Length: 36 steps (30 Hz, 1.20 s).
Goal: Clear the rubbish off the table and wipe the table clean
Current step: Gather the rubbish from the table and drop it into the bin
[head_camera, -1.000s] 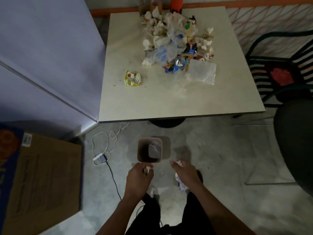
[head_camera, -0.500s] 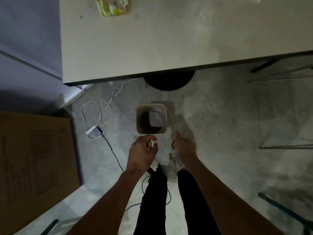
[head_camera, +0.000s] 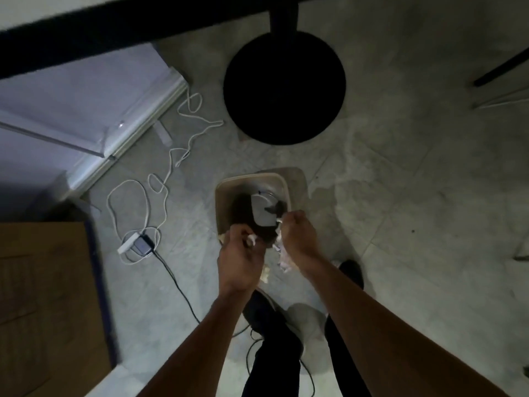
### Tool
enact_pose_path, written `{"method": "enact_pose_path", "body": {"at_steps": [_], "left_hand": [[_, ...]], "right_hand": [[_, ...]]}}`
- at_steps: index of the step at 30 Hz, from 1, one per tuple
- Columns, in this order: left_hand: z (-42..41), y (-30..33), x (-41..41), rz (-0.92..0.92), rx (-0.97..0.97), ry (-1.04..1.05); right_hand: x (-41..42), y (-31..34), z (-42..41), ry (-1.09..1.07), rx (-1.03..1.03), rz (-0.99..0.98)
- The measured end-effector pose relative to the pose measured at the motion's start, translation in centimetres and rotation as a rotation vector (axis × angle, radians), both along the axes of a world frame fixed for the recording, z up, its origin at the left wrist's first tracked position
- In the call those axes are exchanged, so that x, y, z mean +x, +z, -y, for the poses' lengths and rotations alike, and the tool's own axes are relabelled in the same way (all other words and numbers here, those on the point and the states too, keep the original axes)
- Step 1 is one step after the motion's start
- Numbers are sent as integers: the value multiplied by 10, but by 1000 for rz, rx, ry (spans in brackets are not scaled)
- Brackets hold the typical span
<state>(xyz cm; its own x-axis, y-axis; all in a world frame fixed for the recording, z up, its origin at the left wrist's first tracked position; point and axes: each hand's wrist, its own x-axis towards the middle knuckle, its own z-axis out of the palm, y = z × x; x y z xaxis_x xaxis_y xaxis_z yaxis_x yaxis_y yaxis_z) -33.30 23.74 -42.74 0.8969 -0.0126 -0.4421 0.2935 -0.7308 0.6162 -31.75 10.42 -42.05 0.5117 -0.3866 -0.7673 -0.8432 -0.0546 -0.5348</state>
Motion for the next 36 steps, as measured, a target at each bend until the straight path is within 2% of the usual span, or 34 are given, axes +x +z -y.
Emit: {"method": "enact_pose_path", "body": {"at_steps": [3,6,10,12,15,19,23,31,36], "left_hand": [[6,-34,28,43,-37,80],[11,-62,52,119,-21,38],[14,-90,67,130,-21,-30],[10,-103,69,62,46,-110],[-4,-121,60,-121,197,-252],[-14,-132,50,-272,222,-395],[-12,-122,55,-360,146,-271],[0,-52,43,-333,197,-409],[10,29,24,-333,148,-399]], "right_hand": [[22,-33,1,71,-22,120],[40,-56,-5,14,-29,206],[43,-86,-17,114,-137,313],[39,-104,-16,140,-124,305],[36,-106,-14,258,-31,194],[34,-97,-6,370,75,78],[34,-77,8,410,48,84],[11,-19,31,387,89,-2],[-19,42,37,363,81,-9]]}}
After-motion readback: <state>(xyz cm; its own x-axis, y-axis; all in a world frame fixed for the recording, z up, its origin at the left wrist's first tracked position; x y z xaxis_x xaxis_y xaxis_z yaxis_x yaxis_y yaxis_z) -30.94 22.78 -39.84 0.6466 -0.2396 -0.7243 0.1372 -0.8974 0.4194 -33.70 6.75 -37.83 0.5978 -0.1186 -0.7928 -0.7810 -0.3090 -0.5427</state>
